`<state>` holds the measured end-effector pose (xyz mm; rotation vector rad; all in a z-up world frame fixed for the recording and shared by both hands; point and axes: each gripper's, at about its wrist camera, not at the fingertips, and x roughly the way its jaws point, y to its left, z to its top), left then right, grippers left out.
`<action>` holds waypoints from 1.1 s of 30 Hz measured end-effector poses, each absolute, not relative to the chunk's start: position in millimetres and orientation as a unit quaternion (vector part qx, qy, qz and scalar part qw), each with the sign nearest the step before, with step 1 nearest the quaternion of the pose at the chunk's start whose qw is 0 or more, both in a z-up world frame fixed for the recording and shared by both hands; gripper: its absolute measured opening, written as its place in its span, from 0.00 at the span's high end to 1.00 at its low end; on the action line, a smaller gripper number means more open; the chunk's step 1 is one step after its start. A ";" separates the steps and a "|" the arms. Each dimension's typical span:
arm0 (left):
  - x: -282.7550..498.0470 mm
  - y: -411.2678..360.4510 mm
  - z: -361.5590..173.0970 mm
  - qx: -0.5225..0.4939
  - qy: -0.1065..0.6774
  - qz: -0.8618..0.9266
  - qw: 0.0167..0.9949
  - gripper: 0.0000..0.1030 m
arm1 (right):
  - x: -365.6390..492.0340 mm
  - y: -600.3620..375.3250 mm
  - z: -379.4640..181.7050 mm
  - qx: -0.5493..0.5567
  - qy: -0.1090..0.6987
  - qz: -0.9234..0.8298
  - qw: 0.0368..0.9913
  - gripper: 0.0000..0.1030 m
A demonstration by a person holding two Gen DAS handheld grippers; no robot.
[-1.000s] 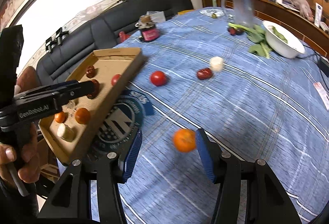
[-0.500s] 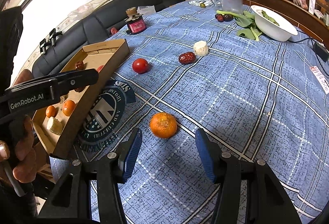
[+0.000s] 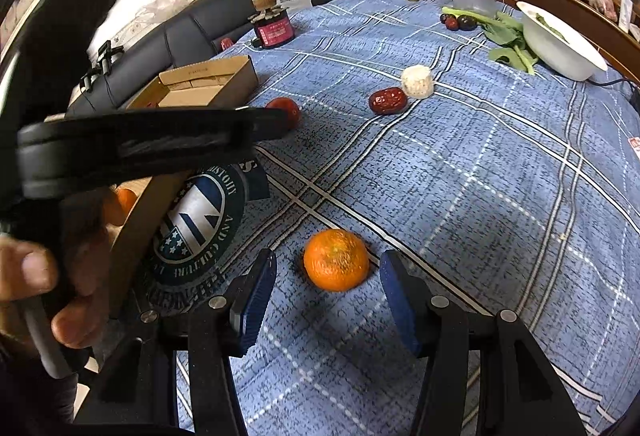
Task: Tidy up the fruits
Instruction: 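Grasp a red tomato with left tool while right tool grasps an orange, then carry the tomato and the orange over the cardboard tray with both tools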
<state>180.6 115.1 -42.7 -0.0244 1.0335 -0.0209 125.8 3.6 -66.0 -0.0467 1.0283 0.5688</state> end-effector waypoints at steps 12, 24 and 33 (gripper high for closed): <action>205.0 107.5 -69.2 0.008 0.502 0.001 0.865 0.65 | 131.4 15.9 -68.8 -0.072 0.458 0.248 0.851 0.69; 165.0 114.9 -49.3 -0.011 0.478 0.003 0.878 0.70 | 115.0 -1.3 -47.3 -0.048 0.446 0.255 0.857 0.70; 119.1 121.3 -30.5 -0.014 0.450 0.017 0.893 0.70 | 100.4 3.4 -36.5 -0.043 0.438 0.264 0.858 0.70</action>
